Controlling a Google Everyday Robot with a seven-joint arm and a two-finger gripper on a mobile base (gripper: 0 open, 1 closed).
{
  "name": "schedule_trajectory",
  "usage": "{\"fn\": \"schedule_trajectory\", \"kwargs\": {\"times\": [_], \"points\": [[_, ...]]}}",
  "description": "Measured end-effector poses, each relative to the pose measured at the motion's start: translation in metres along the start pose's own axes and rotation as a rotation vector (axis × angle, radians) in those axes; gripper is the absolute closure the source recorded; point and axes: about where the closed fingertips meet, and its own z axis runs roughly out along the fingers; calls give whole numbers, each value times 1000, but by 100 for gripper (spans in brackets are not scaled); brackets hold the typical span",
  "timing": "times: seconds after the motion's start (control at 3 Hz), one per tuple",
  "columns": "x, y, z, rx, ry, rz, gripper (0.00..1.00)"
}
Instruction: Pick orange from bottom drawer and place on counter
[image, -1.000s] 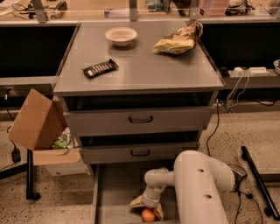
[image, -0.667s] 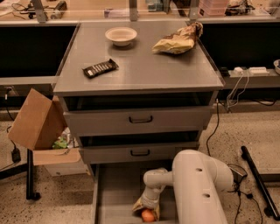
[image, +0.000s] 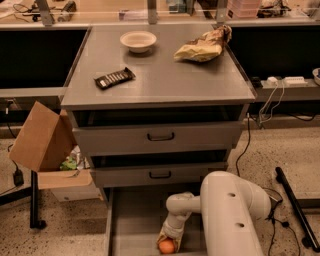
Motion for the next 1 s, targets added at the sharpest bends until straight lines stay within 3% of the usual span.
{"fn": "schedule_trajectory", "kwargs": {"times": [0.33,0.67,1.0], "points": [[-3,5,-22,49,4,18,88],[-5,16,-59,111,22,63,100],[-5,26,-91,143,21,145,100]]}}
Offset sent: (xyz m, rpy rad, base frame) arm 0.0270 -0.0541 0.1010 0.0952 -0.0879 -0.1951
